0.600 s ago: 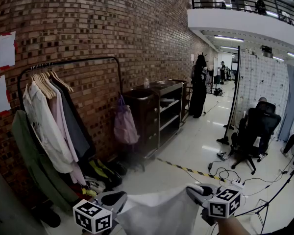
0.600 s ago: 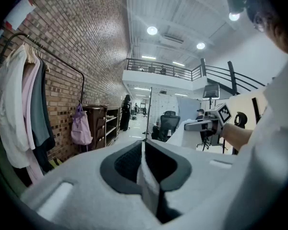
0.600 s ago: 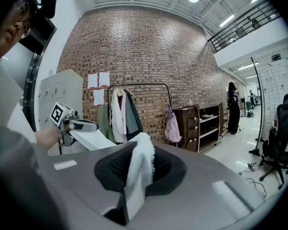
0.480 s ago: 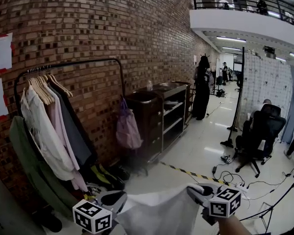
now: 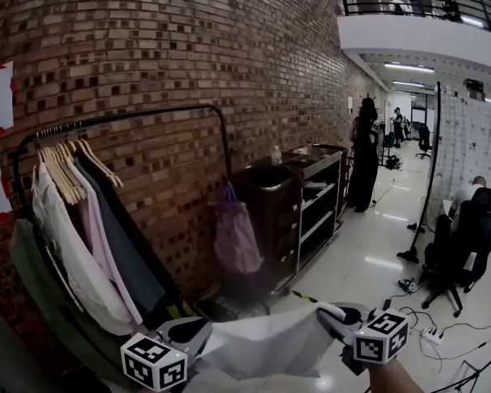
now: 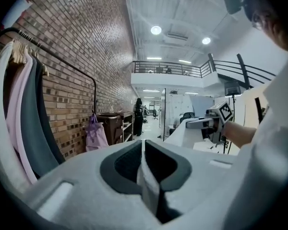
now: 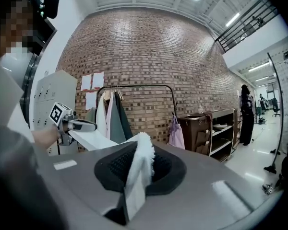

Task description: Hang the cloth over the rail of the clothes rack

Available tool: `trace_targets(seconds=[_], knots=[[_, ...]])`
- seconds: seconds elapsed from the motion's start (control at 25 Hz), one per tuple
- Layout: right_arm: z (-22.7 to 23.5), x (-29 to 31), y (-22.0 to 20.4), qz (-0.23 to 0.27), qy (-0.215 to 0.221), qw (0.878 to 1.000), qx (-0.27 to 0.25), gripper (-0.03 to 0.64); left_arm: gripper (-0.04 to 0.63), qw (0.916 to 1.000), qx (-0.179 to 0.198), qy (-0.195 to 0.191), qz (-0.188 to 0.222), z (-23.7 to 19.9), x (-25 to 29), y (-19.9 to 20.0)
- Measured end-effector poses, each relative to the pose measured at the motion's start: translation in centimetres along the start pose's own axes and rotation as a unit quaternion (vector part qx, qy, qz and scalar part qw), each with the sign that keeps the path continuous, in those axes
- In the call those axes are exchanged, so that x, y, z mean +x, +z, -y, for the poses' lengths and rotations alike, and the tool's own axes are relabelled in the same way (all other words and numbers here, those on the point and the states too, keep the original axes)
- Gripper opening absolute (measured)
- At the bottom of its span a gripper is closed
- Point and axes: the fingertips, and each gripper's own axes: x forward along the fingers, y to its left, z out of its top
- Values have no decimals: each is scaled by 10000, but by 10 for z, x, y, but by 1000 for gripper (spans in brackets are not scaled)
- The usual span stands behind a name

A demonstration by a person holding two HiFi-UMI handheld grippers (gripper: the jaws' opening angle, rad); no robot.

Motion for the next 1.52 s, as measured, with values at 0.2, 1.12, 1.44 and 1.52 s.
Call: trace_targets(seconds=[0.2, 1.12, 1.44, 1.52], knots=[[61, 79, 9, -12, 427, 9990, -119, 29, 21, 9989, -97, 462, -20, -58, 58, 1], [282, 419, 73, -379, 2717, 9595, -637, 29, 21, 9543, -718, 2884, 310, -276, 268, 39], [265, 541, 99, -429, 2792, 9571, -651, 29, 21, 9485, -733, 3056, 407, -394, 264, 56], [262, 564, 106, -443, 2801, 9571, -598, 29, 21, 9483, -742, 3060, 390, -419, 262, 64]])
